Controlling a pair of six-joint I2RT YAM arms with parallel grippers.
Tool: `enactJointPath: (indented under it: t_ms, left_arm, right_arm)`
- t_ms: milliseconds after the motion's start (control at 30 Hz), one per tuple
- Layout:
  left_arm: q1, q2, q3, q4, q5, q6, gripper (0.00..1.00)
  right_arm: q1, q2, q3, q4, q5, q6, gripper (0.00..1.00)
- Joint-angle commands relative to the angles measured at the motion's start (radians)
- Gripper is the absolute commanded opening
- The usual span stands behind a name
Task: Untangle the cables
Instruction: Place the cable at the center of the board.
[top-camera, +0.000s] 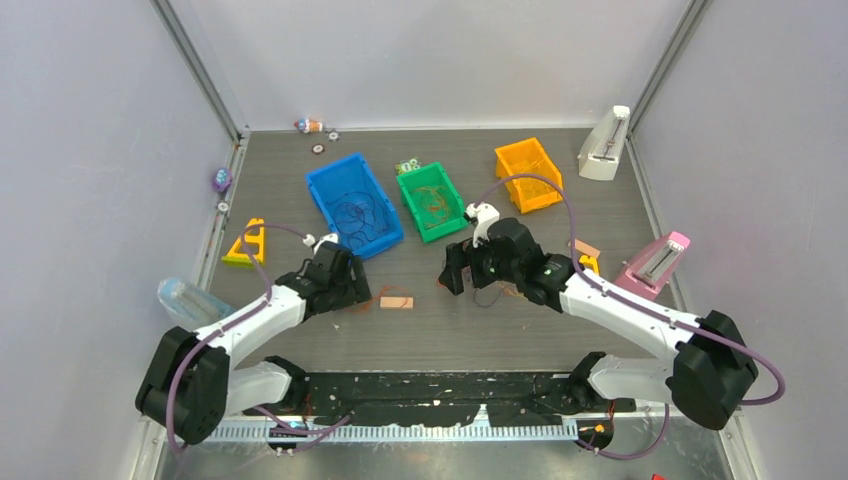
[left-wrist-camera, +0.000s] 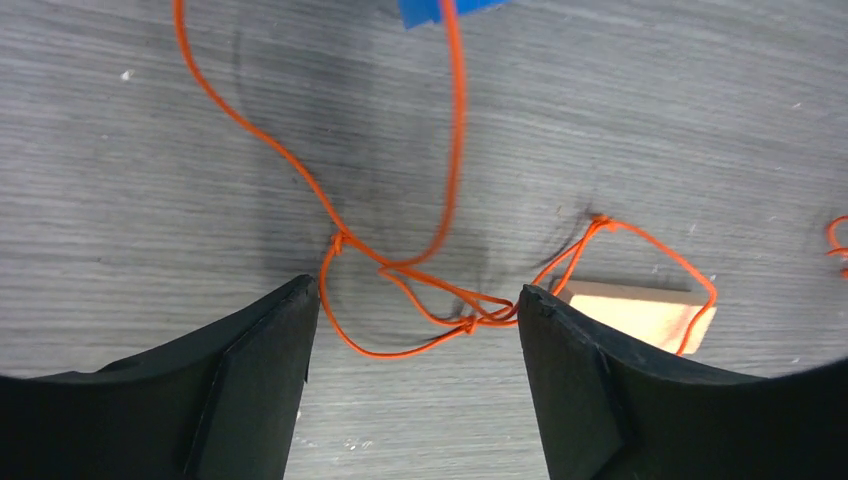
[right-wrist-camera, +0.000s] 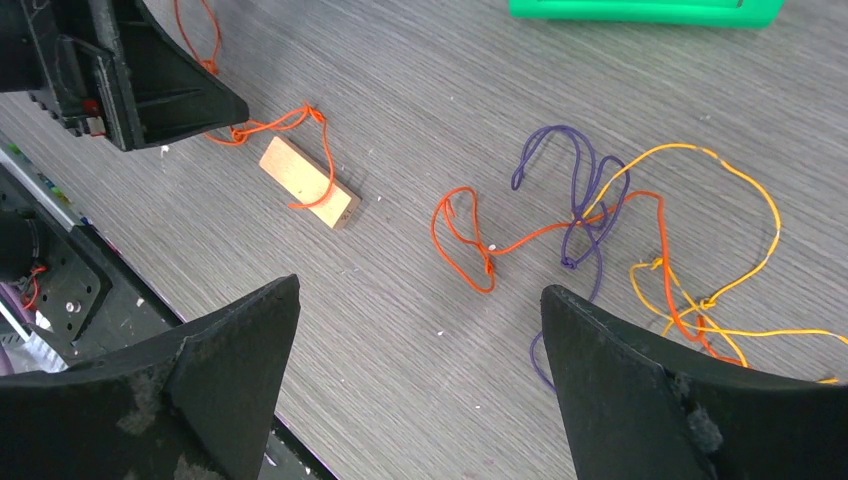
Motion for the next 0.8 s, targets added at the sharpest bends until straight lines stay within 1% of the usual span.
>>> enactJointPath:
  t_ms: [0,200,367,400,467,500,533,633,700,767]
  left_arm:
    - [-0.003,0.022,-0.038,0.116,-0.041,-0.059,0.73]
    - [-0.003,0.11,-0.031,0.17,-0.022,-0.068,0.67]
    - [-0.003,0.212,-0.031,0.197,0.002,-0.114,0.55]
    - [-0.003,0.22,-0.03,0.197,0.001,-0.114,0.48]
    - [-0.003,0.216,-0.033,0.193,-0.012,-0.113,0.24]
    - [-0.003,0.205,-0.033,0.186,-0.021,-0.109,0.1]
    - [-0.003,0.189,-0.033,0.173,-0.034,-0.105,0.01]
    - [-0.005,0.118,-0.027,0.114,-0.072,-0.081,0.0]
    - [-0.009,0.061,-0.01,0.073,-0.072,-0.034,0.0]
    - [-0.022,0.007,0.062,-0.024,-0.083,0.03,0.0]
  right_arm:
    - [-0.007,-0.053,-0.003,0.017,0.03,-0.017,0.95]
    - [-0.007,-0.048,-0.007,0.018,0.018,-0.016,0.95]
    - [-0.007,-0.091,-0.026,0.044,0.005,-0.005,0.95]
    - [-0.007,-0.098,-0.031,0.048,0.004,-0.003,0.95]
    - [-0.006,-0.116,-0.043,0.054,0.004,0.0,0.95]
    - [-0.007,-0.124,-0.05,0.054,0.008,0.0,0.95]
    - [-0.008,-0.126,-0.051,0.054,0.01,-0.001,0.95]
    - [-0.008,-0.133,-0.061,0.056,0.014,-0.003,0.95]
    - [-0.009,-0.13,-0.065,0.057,0.015,-0.003,0.95]
    - [-0.01,-0.125,-0.062,0.058,0.014,-0.005,0.95]
